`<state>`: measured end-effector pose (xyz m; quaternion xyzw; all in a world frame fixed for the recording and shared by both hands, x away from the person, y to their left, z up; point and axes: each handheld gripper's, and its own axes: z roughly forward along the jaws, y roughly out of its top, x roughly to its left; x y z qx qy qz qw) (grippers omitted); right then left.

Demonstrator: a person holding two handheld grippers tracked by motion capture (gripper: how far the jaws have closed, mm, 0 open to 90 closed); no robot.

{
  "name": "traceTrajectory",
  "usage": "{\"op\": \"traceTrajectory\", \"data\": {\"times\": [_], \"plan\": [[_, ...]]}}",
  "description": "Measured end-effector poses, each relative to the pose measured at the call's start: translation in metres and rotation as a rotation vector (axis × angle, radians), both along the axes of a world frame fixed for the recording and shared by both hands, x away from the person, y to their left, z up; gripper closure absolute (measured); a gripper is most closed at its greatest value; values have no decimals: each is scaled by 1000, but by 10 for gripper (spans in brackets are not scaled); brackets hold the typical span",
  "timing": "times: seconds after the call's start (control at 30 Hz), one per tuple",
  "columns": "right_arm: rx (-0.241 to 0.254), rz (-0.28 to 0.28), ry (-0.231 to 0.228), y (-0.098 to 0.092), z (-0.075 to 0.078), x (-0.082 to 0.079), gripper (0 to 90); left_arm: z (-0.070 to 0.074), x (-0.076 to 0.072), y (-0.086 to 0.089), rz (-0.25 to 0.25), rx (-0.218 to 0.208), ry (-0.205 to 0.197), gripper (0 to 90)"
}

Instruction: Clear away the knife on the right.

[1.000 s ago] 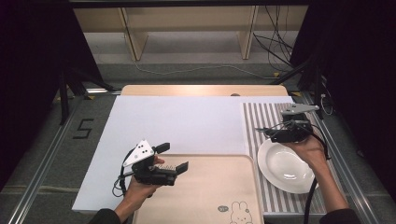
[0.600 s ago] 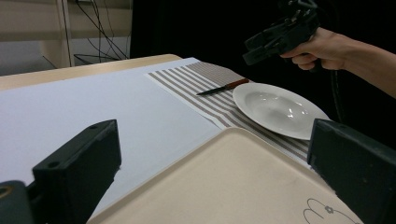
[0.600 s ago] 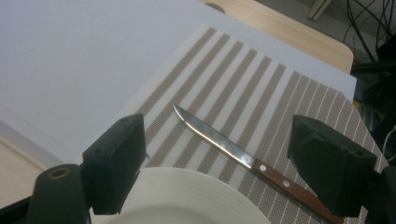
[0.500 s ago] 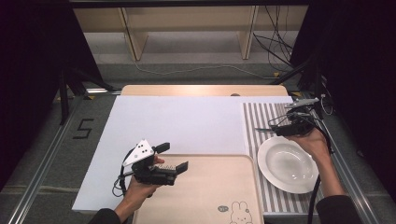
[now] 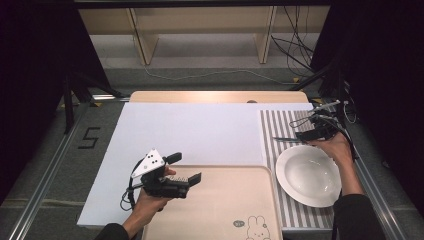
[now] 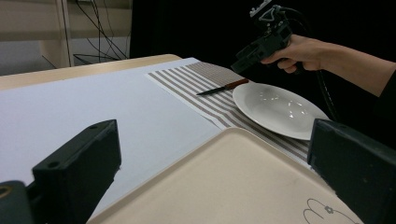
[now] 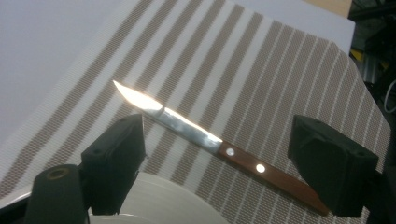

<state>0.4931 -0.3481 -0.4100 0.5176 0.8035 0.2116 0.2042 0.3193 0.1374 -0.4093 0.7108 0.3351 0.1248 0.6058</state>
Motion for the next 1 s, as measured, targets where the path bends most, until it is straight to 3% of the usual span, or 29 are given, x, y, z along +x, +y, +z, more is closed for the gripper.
{"op": "traceTrajectory", "data": {"times": [0.4, 1.0], "plan": [[-17, -68, 106, -15, -16, 15, 214, 0, 0, 0, -1, 1, 1, 27], [-68, -78, 206, -22, -39, 33, 241, -1, 1, 0, 2, -3, 5, 27]]}}
